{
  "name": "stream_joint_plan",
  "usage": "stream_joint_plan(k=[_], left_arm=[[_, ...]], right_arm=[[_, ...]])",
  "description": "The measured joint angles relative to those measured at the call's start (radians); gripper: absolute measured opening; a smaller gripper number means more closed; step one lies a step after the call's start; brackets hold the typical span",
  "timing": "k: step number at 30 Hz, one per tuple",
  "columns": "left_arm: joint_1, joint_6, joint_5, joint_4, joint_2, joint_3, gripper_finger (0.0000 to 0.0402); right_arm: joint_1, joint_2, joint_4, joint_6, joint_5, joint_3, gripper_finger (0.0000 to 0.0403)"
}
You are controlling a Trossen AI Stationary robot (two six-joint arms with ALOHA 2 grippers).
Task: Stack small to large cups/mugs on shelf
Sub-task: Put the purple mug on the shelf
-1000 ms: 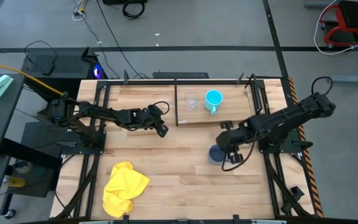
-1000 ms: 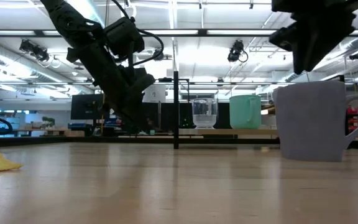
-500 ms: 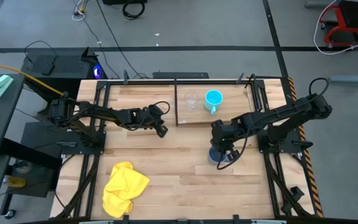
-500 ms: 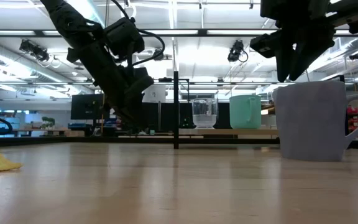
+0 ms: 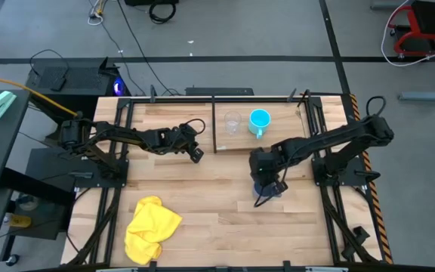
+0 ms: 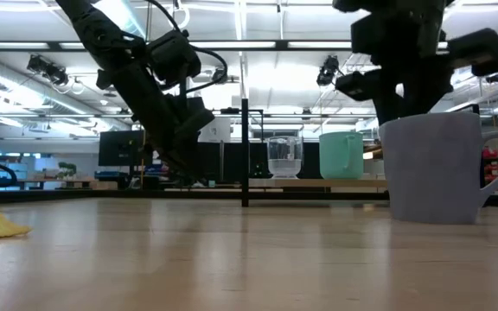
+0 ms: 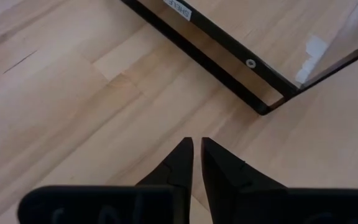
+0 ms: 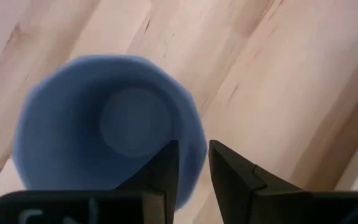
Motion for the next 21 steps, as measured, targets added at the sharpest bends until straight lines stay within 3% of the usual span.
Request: stream_joint_plan(k=[8,21], left_arm=[[0.000,0.000,0.000,0.000,0.000,0.000,0.0040],[0.000,0.000,0.000,0.000,0.000,0.000,0.0043]], right_arm=[[0.012,0.067,0.003,-0.005,-0.025,0.000,0.0095],[0.019,0.064,0.007,-0.051,-0.028,0.057,0.0095]])
